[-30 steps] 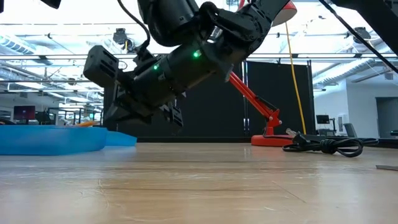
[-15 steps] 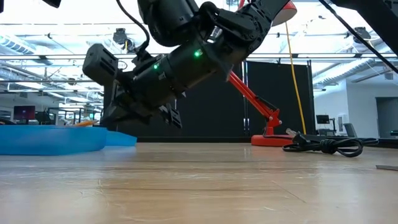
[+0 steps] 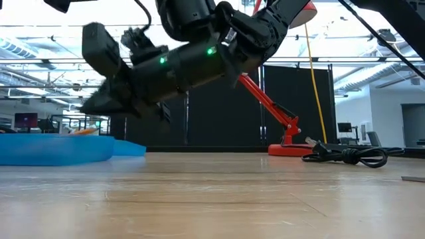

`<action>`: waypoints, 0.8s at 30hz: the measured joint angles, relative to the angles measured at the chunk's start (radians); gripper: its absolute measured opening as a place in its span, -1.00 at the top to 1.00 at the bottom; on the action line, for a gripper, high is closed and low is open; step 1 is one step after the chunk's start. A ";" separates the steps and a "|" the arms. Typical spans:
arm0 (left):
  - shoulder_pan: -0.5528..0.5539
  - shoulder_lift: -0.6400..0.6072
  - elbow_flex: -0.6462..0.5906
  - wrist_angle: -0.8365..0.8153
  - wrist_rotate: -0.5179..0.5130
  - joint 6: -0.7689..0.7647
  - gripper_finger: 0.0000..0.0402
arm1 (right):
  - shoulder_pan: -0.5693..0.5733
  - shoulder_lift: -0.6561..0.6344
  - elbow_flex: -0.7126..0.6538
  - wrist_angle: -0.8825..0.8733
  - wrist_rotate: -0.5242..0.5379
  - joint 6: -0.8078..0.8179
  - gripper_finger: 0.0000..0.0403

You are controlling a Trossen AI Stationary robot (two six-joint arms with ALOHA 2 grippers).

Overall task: Pick & place school supplies into a supply box
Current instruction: Put the yellow pencil into the blue supply box

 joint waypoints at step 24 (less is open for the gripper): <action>-0.067 0.001 0.000 0.026 -0.027 0.049 0.47 | -0.035 -0.057 0.014 -0.221 -0.152 -0.612 0.26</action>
